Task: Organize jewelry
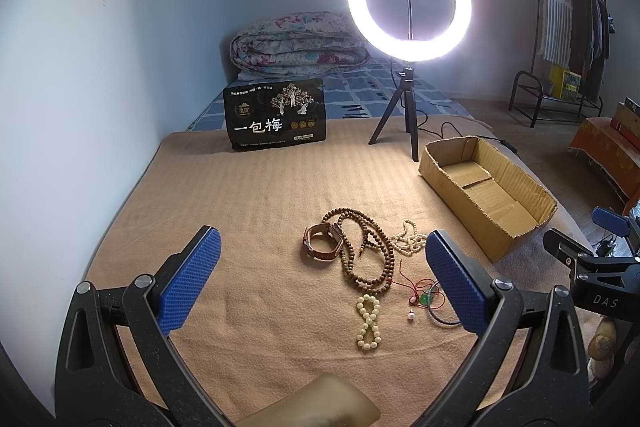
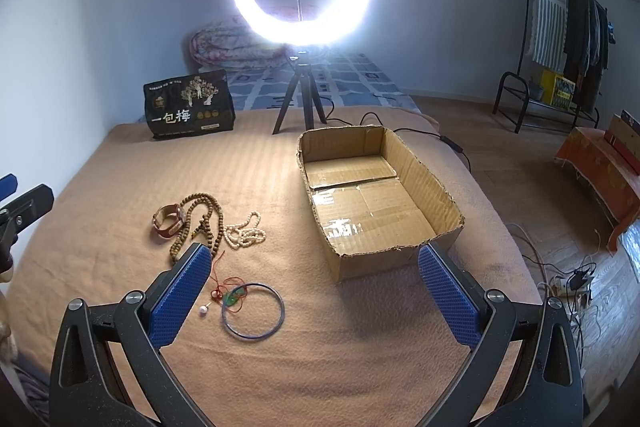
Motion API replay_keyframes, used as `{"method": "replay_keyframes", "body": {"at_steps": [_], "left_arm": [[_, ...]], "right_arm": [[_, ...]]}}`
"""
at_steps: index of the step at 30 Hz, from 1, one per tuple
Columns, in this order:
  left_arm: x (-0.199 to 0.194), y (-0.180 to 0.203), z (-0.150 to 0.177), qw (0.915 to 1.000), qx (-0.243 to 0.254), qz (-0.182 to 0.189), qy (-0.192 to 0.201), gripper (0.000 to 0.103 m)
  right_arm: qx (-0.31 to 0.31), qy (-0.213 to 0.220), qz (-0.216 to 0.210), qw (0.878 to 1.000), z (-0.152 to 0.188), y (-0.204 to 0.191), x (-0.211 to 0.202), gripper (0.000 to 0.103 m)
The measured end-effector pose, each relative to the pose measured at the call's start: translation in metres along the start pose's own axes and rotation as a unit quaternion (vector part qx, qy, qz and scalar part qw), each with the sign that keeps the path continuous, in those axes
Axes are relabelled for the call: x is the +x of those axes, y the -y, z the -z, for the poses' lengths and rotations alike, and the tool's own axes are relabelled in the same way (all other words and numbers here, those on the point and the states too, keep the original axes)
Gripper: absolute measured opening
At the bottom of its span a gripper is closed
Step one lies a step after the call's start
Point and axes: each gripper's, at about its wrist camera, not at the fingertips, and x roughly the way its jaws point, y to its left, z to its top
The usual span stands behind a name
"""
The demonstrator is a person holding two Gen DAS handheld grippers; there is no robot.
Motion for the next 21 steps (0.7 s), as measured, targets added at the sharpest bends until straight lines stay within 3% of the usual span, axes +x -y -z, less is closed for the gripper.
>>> {"method": "replay_keyframes", "body": {"at_steps": [14,21], "left_arm": [[0.004,-0.003,0.004,1.0000,0.001,-0.001,-0.004,0.103],[0.016,-0.015,0.008,0.9997,-0.008,-0.015,-0.015,0.103]], "right_arm": [[-0.001,-0.006,-0.002,1.000,0.000,0.001,0.003,0.103],[-0.001,-0.010,-0.028,1.000,0.004,0.005,0.011,0.103]]}}
